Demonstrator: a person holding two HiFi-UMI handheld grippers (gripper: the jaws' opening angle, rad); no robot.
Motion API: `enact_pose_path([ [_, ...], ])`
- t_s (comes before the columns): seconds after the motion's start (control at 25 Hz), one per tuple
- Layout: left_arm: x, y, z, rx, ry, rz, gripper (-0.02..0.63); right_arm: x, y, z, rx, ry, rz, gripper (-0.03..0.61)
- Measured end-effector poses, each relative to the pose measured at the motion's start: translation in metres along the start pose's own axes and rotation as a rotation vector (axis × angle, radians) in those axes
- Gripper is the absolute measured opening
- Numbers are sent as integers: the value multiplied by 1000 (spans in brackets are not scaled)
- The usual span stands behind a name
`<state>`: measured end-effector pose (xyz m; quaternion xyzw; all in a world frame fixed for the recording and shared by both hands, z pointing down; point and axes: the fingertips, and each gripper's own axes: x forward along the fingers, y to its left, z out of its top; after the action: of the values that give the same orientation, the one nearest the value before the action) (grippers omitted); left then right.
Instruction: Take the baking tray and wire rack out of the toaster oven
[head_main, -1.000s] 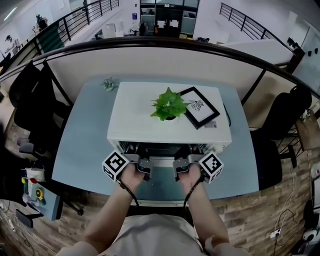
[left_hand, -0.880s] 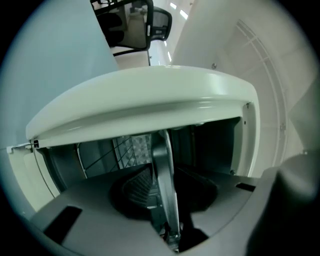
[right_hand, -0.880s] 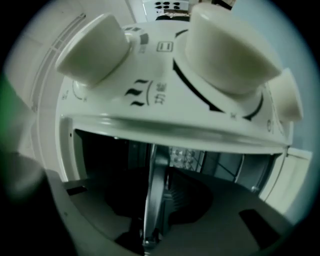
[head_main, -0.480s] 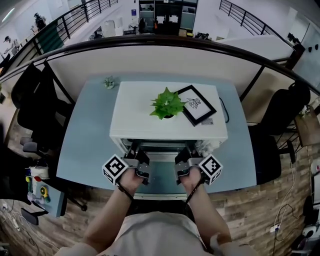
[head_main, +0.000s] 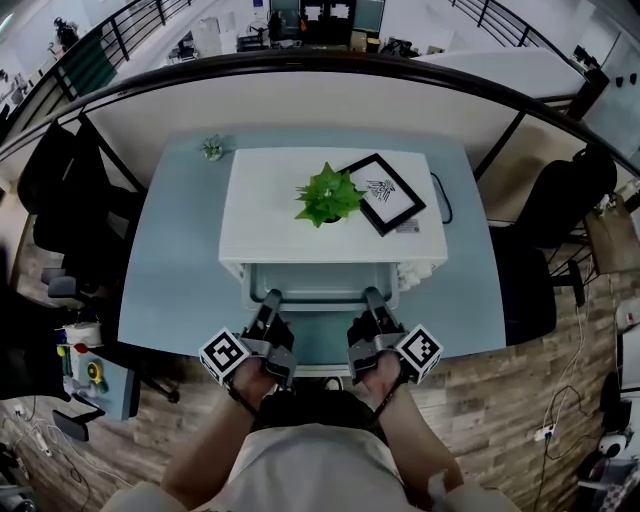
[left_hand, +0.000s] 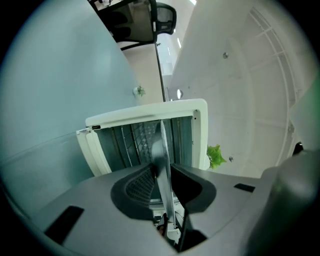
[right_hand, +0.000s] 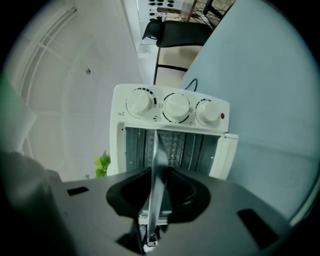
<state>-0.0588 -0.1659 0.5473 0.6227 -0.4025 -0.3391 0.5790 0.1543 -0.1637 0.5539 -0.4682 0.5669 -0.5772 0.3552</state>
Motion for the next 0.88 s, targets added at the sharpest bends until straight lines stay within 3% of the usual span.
enact_pose_path([
  [0.88,-105,3,-44,-54,105,69,98,-122,-28,-62,77,64,-209,92],
])
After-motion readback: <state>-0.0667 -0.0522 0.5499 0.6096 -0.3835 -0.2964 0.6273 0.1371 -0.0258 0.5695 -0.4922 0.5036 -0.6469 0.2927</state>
